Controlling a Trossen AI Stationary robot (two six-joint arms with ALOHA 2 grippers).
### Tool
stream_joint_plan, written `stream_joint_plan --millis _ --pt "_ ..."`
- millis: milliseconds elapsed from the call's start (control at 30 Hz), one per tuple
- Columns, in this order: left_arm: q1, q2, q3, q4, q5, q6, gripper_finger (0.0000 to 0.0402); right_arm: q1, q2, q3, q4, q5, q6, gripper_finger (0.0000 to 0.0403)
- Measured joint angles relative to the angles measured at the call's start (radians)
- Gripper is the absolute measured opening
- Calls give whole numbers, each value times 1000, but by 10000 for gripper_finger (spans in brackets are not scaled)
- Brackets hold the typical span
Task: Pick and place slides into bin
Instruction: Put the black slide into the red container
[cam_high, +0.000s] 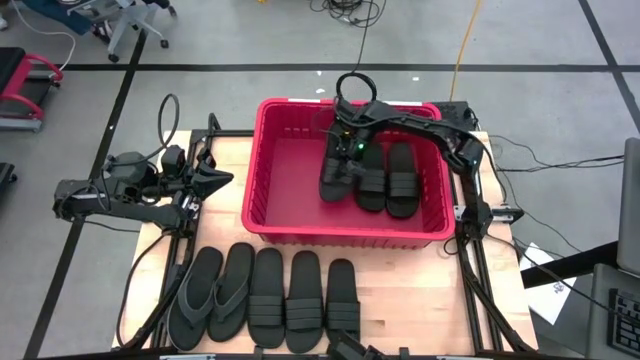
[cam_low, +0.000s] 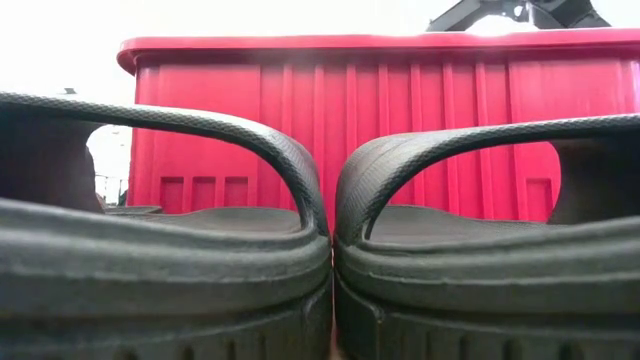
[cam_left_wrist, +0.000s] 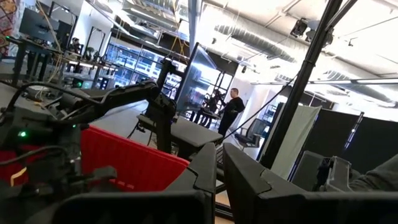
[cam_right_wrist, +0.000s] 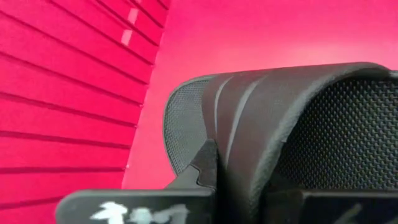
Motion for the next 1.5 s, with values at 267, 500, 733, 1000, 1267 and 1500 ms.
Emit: stream_joint_plan --millis 267,500,733,1000,1267,1500 --pt "0 0 0 0 -28 -26 26 18 75 0 10 -89 -14 3" --pt "0 0 0 0 -99 -50 26 16 132 0 -2 -91 27 3" --pt "0 0 0 1 -98 -64 26 -10 145 -1 3 -92 68 3" --pt "0 0 0 1 -98 -88 26 -43 145 -45 22 -91 35 3" --pt "0 0 0 1 -97 -87 26 -57 142 -91 16 -103 -42 4" --pt "0 0 0 2 -99 -87 26 -57 142 -92 21 -96 -65 16"
